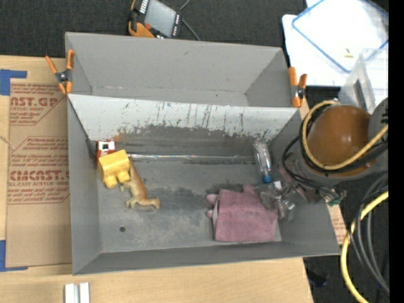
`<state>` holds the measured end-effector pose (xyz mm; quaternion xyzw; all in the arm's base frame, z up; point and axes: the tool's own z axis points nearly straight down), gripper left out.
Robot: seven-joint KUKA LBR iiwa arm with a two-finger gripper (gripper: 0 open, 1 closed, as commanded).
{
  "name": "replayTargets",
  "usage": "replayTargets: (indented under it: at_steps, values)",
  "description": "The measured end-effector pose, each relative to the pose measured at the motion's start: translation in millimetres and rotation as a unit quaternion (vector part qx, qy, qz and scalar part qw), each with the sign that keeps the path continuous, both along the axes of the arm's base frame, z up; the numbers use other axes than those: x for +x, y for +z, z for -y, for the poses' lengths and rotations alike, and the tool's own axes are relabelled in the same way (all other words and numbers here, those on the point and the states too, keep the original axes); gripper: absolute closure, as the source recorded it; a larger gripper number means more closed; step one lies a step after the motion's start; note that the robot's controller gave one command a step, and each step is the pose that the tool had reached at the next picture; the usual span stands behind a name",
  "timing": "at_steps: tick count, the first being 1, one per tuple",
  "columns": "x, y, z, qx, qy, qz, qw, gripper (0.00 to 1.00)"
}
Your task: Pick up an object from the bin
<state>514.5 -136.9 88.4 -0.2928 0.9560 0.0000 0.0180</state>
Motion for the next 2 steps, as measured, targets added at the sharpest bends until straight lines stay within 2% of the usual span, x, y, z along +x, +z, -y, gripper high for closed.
replayTargets:
  at_steps: [1, 2]
  values:
    - [-9.7, -18, 4, 0.001, -0.01, 0.0021, 0.9999, 1.0]
    - [16.2, -18, -12, 0.002, -0.02, 0.0021, 0.9998, 1.0]
